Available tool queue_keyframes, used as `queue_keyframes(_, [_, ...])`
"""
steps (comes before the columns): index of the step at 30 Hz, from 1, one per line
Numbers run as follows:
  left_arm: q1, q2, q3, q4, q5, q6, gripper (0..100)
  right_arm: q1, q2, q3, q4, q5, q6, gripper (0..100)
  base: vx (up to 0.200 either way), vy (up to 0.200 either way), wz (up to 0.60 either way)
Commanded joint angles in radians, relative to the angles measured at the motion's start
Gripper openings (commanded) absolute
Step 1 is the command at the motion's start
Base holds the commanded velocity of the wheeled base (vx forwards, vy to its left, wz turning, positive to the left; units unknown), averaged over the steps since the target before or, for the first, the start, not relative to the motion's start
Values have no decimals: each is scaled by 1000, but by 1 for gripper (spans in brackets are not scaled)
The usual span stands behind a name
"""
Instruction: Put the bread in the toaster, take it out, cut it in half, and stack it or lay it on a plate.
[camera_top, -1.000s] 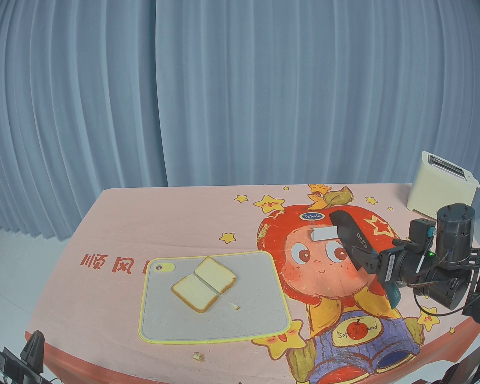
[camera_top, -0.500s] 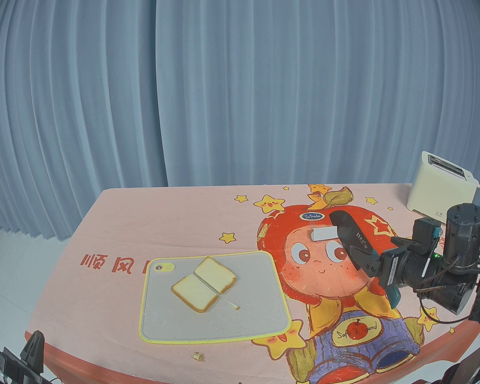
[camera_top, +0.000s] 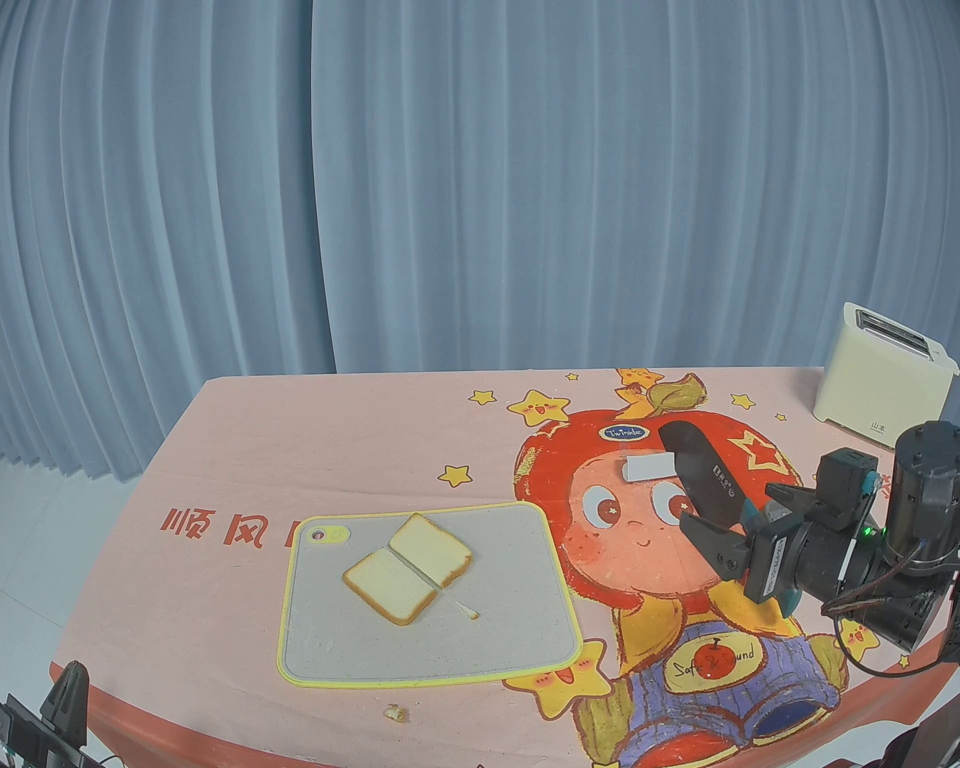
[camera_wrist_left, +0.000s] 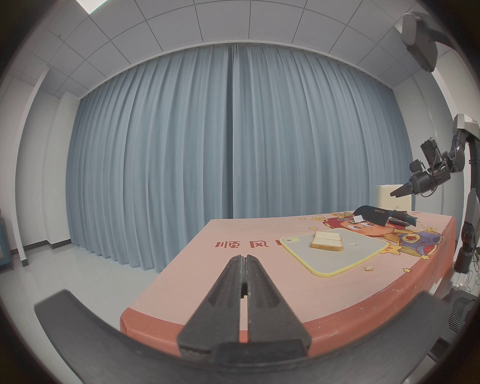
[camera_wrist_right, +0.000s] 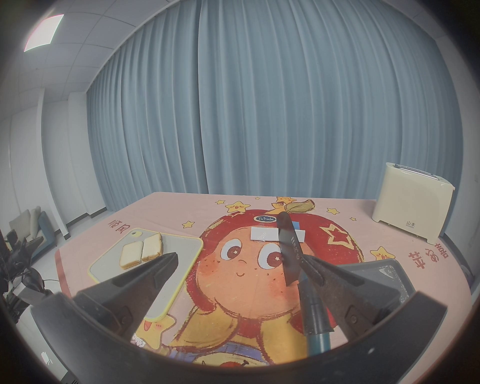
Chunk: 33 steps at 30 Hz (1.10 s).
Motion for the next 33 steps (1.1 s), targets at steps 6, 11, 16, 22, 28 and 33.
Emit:
queue_keyframes(6, [0,2,16,0,0,0,0,30,-1,-8,4,-2,-1,100,0,0,0])
queue_keyframes(11, [0,2,16,0,0,0,0,45,5,-8,0,-2,-1,100,0,0,0])
queue_keyframes(16, [0,2,18,0,0,0,0,65,7,-8,-4,-2,1,100,0,0,0])
queue_keyframes(22, [0,2,18,0,0,0,0,69,10,-8,-4,1,1,100,0,0,0])
queue_keyframes(28, [0,2,16,0,0,0,0,85,23,-7,-4,11,6,100,0,0,0])
queue_keyframes(33, [0,2,16,0,0,0,0,118,28,-8,-5,19,19,100,0,0,0])
